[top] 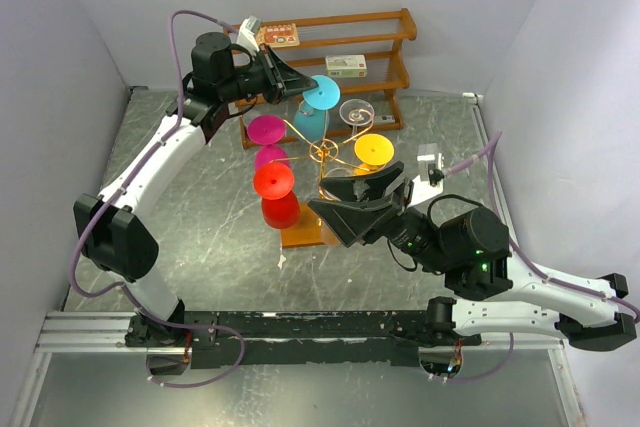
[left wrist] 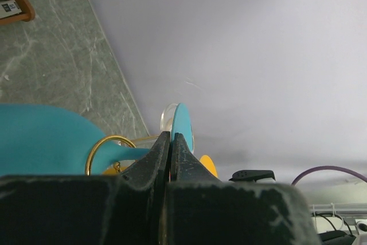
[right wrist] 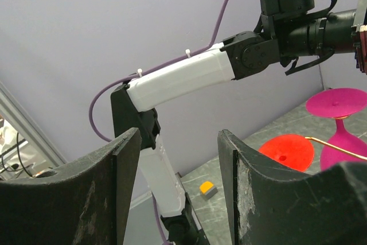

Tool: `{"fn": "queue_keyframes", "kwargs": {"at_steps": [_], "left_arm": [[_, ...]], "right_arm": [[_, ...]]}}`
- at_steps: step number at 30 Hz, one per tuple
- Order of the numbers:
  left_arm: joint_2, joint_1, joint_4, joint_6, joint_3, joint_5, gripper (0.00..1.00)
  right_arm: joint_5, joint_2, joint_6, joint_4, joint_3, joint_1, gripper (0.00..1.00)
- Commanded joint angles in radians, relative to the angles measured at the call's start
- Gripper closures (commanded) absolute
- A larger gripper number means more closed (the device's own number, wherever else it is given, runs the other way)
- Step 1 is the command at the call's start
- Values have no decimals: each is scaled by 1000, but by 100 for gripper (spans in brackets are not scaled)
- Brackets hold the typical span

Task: Place the wine glass upside down on the wine glass rack

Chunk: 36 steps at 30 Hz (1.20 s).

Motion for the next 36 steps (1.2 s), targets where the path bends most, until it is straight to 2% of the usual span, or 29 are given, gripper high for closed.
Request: {"fn": "queue_keyframes", "kwargs": {"at_steps": [1,11,22,36], "left_arm": [[4,2,12,-1,49,-16,93],[-25,32,-67,48,44,-96,93],[-88,46,-188,189,10,-144,91],[-90,47,-304,277,32,-210,73]], "right_arm": [[8,-7,-6,11,0,3,44],[8,-26,4,8,-8,3,44],[3,-33,7,13,-19,4,44],[15,-43,13,6,-28,3,45]]}}
